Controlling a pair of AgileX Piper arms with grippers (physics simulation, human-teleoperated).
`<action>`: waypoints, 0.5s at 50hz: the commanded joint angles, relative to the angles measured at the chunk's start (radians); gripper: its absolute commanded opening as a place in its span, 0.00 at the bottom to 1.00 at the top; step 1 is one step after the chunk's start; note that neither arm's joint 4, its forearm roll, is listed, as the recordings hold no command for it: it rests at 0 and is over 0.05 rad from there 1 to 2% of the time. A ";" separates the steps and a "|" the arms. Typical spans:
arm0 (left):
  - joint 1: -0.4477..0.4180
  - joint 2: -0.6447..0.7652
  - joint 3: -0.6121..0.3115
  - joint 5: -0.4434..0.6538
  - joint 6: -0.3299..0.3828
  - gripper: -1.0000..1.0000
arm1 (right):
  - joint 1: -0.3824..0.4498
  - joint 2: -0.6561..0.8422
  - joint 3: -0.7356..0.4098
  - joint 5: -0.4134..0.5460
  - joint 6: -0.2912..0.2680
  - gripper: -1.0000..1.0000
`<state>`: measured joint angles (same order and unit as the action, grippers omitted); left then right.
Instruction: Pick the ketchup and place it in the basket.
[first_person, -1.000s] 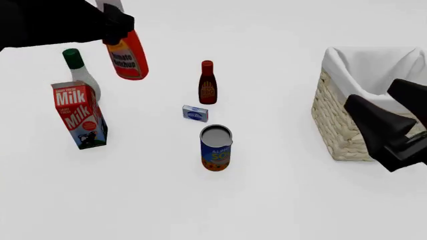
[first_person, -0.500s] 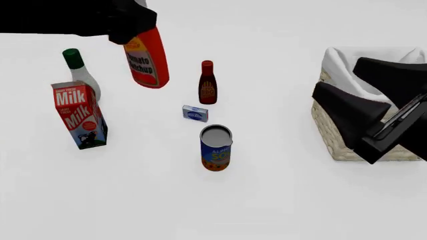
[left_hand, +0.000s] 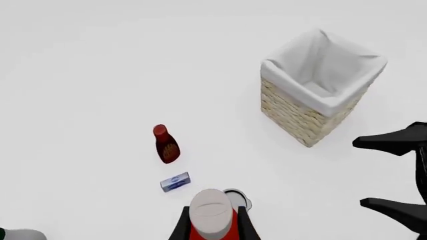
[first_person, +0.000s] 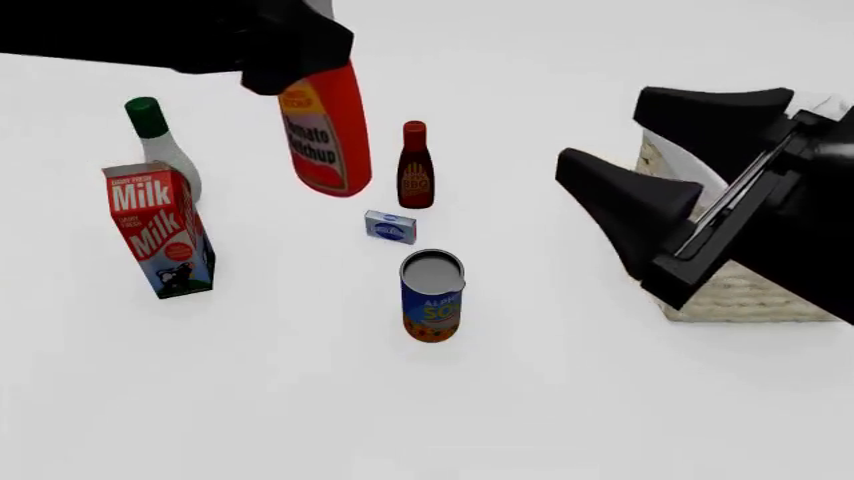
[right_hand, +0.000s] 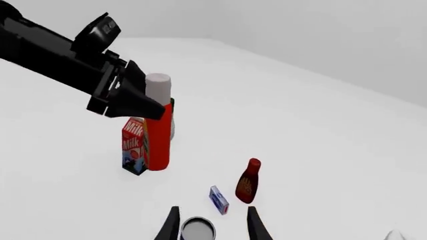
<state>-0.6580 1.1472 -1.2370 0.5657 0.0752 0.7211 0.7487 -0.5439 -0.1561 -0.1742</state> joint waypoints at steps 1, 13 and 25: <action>-0.039 0.010 -0.031 0.020 0.004 0.00 | 0.049 0.063 -0.049 -0.019 -0.019 1.00; -0.060 0.019 -0.039 0.020 -0.006 0.00 | 0.089 0.119 -0.111 -0.024 -0.011 1.00; -0.082 0.028 -0.045 0.019 -0.015 0.00 | 0.118 0.182 -0.120 -0.087 -0.014 1.00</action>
<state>-0.7215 1.1712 -1.2710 0.5851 0.0531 0.8151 0.8815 -0.6490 -0.2017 -0.1825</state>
